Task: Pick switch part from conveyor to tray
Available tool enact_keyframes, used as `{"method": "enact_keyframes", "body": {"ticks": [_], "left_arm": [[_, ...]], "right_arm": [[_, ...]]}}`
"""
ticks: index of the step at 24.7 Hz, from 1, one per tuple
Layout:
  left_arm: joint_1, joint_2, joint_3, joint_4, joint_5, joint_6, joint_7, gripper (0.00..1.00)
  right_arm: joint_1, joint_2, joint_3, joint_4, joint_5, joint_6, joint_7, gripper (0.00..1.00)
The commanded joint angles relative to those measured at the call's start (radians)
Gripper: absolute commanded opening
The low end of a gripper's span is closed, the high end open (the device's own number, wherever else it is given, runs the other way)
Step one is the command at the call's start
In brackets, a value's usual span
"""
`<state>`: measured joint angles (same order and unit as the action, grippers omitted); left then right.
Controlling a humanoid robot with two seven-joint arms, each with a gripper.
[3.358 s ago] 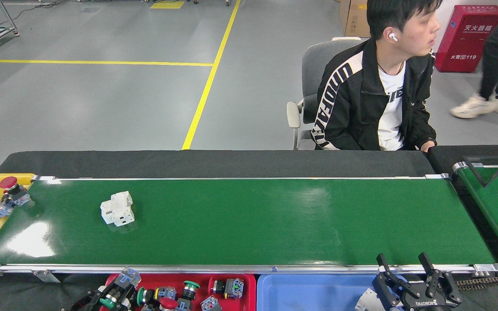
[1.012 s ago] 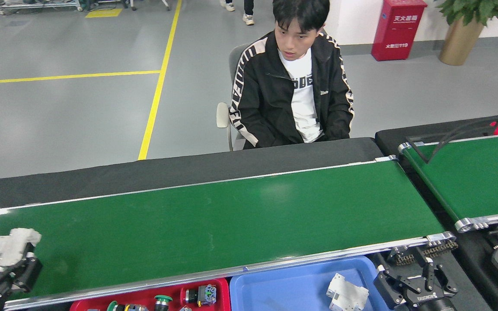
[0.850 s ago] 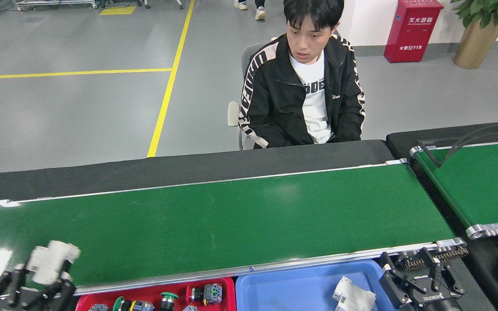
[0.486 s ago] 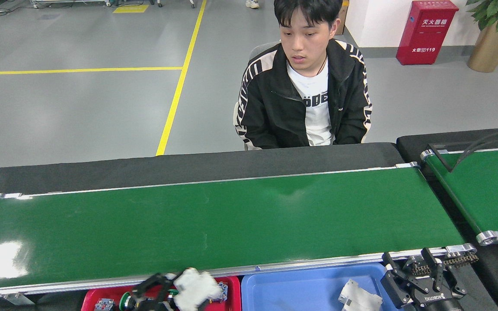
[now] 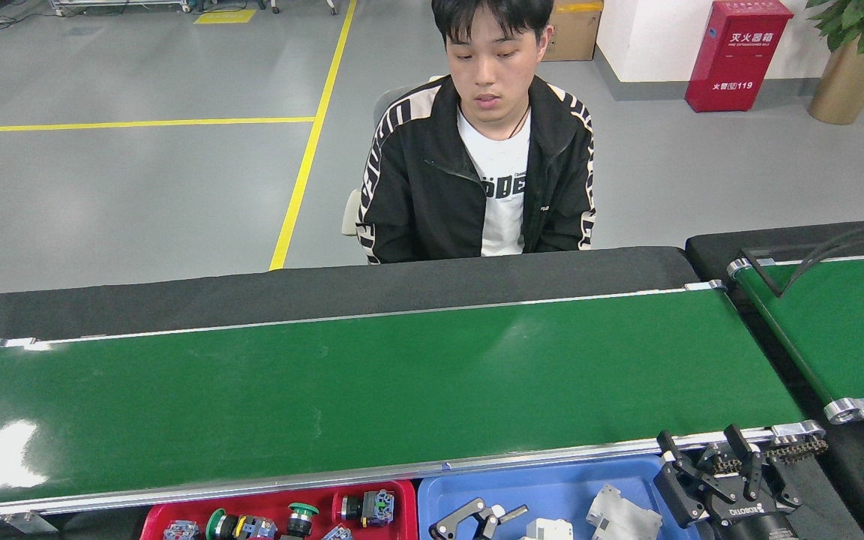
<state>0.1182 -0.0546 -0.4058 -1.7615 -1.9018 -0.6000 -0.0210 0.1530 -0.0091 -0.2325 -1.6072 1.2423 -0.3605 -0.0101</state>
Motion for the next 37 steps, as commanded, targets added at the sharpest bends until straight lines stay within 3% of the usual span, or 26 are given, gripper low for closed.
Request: {"method": "enact_keyframes", "body": {"ticks": [1, 4, 6, 8, 11, 15, 21, 24, 28, 37], "left_arm": [[-0.003, 0.012, 0.101, -0.015, 0.09, 0.0, 0.004, 1.0], [-0.002, 0.065, 0.311, -0.015, 0.276, -0.04, 0.004, 1.0], [0.008, 0.104, 0.465, -0.015, 0.366, -0.058, 0.004, 1.0], [0.049, 0.113, 0.597, -0.015, 0.386, -0.053, 0.004, 1.0], [0.101, 0.09, 0.716, -0.016, 0.385, 0.0, 0.003, 1.0], [0.156, 0.065, 0.685, -0.016, 0.345, 0.206, 0.003, 1.0], [0.121, 0.045, 0.433, -0.016, 0.27, 0.47, 0.001, 1.0], [0.109, 0.042, 0.395, -0.016, 0.27, 0.513, -0.008, 1.0], [0.109, 0.042, 0.398, -0.016, 0.27, 0.531, -0.01, 1.0], [0.109, 0.042, 0.407, -0.016, 0.27, 0.533, -0.008, 1.0]], "right_arm": [[-0.026, 0.012, -0.002, -0.02, -0.001, 0.029, 0.016, 0.95], [-0.038, -0.014, 0.044, -0.034, -0.001, 0.14, 0.015, 0.93], [-0.027, -0.069, 0.177, -0.053, -0.001, 0.267, 0.004, 0.93], [-0.026, -0.14, 0.285, -0.065, -0.003, 0.408, -0.017, 0.94], [-0.013, -0.143, 0.306, -0.094, -0.004, 0.453, -0.03, 0.96], [0.01, -0.143, 0.266, -0.097, -0.046, 0.396, -0.039, 0.96], [0.08, -0.137, 0.081, -0.105, -0.122, 0.216, -0.063, 0.96], [0.129, -0.109, 0.075, -0.161, -0.119, 0.209, -0.077, 0.96], [0.165, -0.109, 0.065, -0.165, -0.112, 0.193, -0.148, 0.97], [0.192, -0.094, -0.021, -0.165, -0.113, 0.198, -0.063, 0.97]]}}
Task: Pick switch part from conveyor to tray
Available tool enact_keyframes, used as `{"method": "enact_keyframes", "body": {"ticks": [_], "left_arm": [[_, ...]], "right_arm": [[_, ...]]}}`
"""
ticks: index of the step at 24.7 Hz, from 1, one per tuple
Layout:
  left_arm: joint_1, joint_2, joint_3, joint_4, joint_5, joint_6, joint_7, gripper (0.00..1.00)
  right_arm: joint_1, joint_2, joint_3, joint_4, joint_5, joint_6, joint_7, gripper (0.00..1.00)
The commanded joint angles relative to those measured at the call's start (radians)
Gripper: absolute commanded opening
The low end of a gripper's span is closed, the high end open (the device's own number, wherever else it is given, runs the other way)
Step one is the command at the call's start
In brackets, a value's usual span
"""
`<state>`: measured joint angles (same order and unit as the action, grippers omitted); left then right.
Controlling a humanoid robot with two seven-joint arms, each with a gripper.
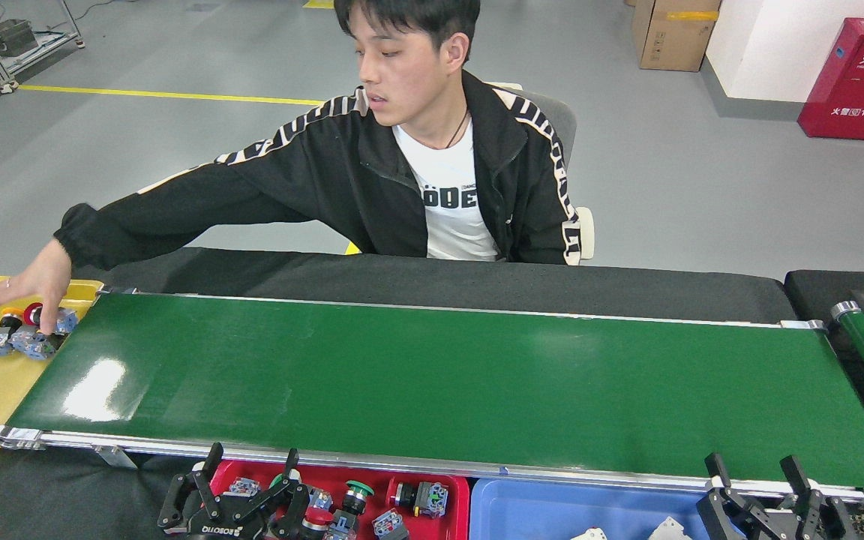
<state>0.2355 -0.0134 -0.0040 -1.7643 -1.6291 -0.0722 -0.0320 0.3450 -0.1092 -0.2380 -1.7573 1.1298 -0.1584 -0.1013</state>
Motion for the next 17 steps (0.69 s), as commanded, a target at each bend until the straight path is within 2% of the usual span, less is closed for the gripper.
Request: {"method": "enact_keyframes", "body": {"ticks": [1, 3, 7, 17], "left_arm": [[-0.007, 0.001, 0.007, -0.012, -0.003, 0.005, 0.003, 1.0], [-0.007, 0.003, 0.019, -0.014, -0.001, 0.0, 0.007, 1.0], [-0.002, 0.018, 0.025, -0.012, 0.005, -0.008, 0.014, 1.0], [-0.002, 0.017, 0.05, -0.012, 0.011, -0.015, 0.026, 1.0]], "right_arm": [[0.0, 0.022, -0.038, -0.016, -0.001, -0.004, 0.035, 0.97], [0.012, 0.034, -0.081, -0.014, -0.001, -0.016, 0.038, 0.98], [0.051, 0.033, -0.084, -0.016, -0.001, -0.092, 0.048, 0.99], [0.014, 0.042, -0.084, -0.016, 0.001, -0.11, 0.084, 0.99]]}}
